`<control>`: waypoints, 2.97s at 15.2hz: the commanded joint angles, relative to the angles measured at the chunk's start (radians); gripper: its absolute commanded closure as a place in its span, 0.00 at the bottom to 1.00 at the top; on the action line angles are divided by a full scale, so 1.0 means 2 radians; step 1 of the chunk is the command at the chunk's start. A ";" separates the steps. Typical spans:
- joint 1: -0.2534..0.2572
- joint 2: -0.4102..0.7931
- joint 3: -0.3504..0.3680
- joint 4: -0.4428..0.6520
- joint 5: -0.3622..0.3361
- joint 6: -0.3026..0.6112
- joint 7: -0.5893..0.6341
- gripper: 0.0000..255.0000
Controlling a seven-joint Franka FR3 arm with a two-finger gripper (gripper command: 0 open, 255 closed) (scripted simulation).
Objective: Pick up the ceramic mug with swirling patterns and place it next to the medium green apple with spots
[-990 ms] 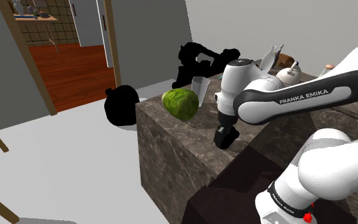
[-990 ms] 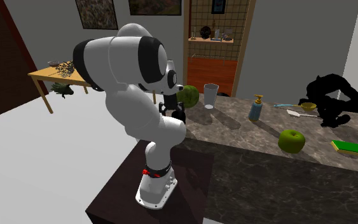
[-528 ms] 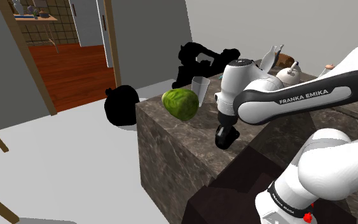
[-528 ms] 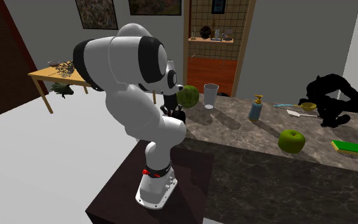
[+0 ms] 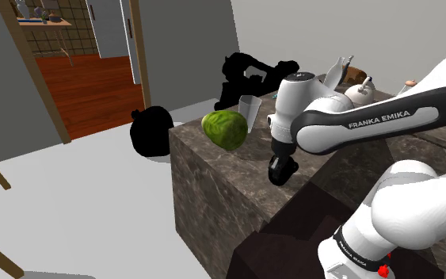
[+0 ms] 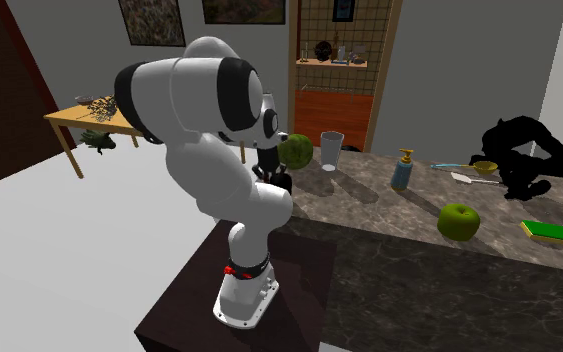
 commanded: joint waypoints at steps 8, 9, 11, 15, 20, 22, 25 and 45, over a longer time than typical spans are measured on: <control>0.002 -0.039 -0.005 0.037 0.001 -0.076 -0.008 1.00; 0.002 -0.042 -0.006 0.042 0.001 -0.084 -0.008 1.00; 0.002 -0.048 -0.007 0.052 0.001 -0.100 -0.010 1.00; 0.002 -0.058 -0.008 0.074 0.001 -0.132 -0.013 1.00; 0.001 -0.066 -0.010 0.103 0.000 -0.169 -0.016 1.00; 0.001 -0.068 -0.011 0.115 0.000 -0.183 -0.017 1.00; 0.001 -0.071 -0.012 0.134 -0.001 -0.204 -0.019 1.00; -0.063 0.016 -0.139 0.239 -0.092 -0.205 -0.159 1.00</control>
